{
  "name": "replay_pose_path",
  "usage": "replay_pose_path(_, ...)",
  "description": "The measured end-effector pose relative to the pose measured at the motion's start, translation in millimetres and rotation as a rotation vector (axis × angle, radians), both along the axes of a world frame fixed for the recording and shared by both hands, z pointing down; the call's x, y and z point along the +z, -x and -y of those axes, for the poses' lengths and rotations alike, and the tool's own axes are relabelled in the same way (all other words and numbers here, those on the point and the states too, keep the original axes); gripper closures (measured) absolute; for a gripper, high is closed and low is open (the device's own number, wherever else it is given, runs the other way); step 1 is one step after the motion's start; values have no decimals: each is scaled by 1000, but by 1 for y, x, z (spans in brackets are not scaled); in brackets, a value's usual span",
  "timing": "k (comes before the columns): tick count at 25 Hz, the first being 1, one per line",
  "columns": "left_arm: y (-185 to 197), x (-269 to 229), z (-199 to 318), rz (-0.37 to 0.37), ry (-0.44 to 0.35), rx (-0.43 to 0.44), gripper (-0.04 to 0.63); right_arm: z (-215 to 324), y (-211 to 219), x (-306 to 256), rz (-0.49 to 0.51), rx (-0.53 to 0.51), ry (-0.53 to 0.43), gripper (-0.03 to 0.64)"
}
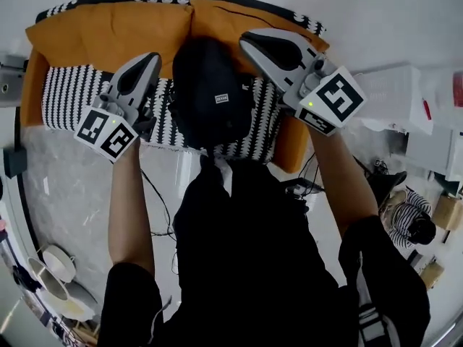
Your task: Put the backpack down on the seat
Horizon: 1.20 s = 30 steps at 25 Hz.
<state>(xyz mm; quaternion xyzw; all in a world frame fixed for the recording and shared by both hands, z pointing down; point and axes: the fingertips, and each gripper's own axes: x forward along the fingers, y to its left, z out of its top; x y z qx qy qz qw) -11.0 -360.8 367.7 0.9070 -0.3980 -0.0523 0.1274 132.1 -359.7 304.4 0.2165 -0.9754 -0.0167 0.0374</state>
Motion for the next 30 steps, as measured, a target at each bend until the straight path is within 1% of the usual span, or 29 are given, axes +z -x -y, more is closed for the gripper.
replay_pose_path(4, 12, -48, -29, 8, -70, 22, 574, -34, -8, -51, 14, 20, -73, 578)
replay_pose_path(7, 19, -76, -59, -7, -96, 28, 574, -66, -15, -74, 11, 19, -104, 578)
replay_pose_path(9, 23, -91, -80, -25, -107, 40, 574, -85, -18, -85, 9, 23, -107, 578)
replay_pose_path(11, 29, -106, -99, -29, -126, 46, 574, -102, -20, -97, 28, 27, -105, 578)
replay_pose_path(17, 40, -143, -141, 30, -183, 62, 574, -144, -28, -129, 125, 46, -95, 579)
replay_pose_path(20, 38, -159, -159, 46, -215, 73, 574, -166, -37, -141, 168, 40, -101, 580)
replay_pose_path(24, 27, -176, -181, 57, -252, 89, 574, -190, -56, -151, 234, -12, -116, 580)
replay_pose_path(27, 14, -177, -200, 71, -253, 99, 574, -200, -69, -144, 255, -43, -97, 580)
replay_pose_path(30, -1, -175, -220, 86, -238, 110, 574, -208, -81, -135, 272, -51, -67, 580)
